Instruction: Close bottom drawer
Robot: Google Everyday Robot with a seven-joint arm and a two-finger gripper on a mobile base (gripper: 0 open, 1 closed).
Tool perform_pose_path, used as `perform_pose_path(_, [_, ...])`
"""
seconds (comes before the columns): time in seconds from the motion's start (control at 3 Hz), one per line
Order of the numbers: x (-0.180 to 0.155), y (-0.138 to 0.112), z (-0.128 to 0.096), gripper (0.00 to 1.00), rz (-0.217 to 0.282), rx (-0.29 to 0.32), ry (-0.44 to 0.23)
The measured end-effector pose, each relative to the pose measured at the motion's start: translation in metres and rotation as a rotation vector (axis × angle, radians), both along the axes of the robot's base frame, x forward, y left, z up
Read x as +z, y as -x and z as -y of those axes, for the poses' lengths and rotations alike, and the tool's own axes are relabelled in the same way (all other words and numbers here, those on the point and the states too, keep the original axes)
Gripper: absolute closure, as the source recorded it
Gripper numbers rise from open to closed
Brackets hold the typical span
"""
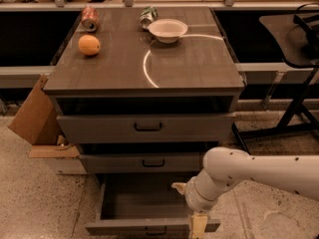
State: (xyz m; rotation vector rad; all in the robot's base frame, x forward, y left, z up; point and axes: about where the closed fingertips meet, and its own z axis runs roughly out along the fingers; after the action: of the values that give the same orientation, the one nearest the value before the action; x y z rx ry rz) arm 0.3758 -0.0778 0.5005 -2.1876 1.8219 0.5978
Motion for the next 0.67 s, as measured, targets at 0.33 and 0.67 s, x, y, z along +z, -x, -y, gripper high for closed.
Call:
perform_pose_path(0.33, [-0.001, 0.001, -0.001, 0.0, 0.0, 0.008, -0.005])
perform_pose_path(0.67, [-0.022, 0.004, -0.004, 0.0, 0.007, 0.048, -0.02])
